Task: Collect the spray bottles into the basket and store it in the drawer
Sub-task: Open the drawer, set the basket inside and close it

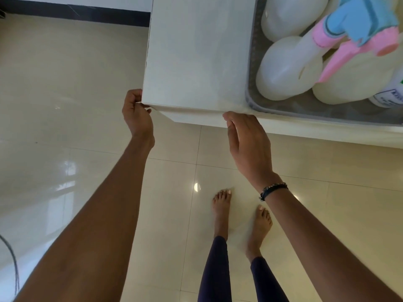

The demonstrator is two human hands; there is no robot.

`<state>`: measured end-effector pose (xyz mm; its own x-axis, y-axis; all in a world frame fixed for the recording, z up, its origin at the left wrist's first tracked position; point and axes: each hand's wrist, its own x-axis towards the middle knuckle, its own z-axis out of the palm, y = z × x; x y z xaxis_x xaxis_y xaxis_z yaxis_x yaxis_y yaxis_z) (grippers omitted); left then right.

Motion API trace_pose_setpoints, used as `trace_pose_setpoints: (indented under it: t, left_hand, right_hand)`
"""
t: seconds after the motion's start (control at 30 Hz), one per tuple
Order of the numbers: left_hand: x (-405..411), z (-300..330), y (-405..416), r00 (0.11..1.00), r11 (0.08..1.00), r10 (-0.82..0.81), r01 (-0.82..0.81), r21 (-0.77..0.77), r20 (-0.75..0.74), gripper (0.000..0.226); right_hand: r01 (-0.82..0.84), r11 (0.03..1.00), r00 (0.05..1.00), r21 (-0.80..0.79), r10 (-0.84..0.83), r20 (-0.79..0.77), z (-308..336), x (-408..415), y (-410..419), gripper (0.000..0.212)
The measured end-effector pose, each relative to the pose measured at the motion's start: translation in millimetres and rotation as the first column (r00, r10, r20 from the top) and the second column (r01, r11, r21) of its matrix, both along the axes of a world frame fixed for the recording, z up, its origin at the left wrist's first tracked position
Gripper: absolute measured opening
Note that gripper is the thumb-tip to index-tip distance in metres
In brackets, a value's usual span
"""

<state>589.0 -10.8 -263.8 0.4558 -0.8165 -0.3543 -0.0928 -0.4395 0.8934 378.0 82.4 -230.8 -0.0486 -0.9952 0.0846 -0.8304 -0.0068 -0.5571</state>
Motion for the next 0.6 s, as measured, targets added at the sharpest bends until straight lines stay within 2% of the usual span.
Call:
trace_pose_setpoints:
  t: [0.13, 0.37, 0.6]
  left_hand:
    - [0.6, -1.1, -3.3, 0.998, 0.998, -0.058, 0.058, -0.038, 0.008, 0.042]
    - [5.0, -0.8, 3.4, 0.993, 0.994, -0.111, 0.112, -0.011, 0.034, 0.044]
    - [9.7, -0.9, 23.2, 0.992, 0.993, -0.118, 0.119, -0.02, 0.045, 0.039]
  right_hand:
    - [0.001, 1.0, 1.0, -0.016, -0.001, -0.002, -3.3, 1.6, 0.7, 0.025]
    - [0.018, 1.0, 0.999, -0.011, -0.018, -0.027, -1.6, 6.9, 1.1, 0.025]
    - [0.031, 0.999, 0.998, -0.032, -0.033, -0.046, -0.9, 16.1, 8.7, 0.023]
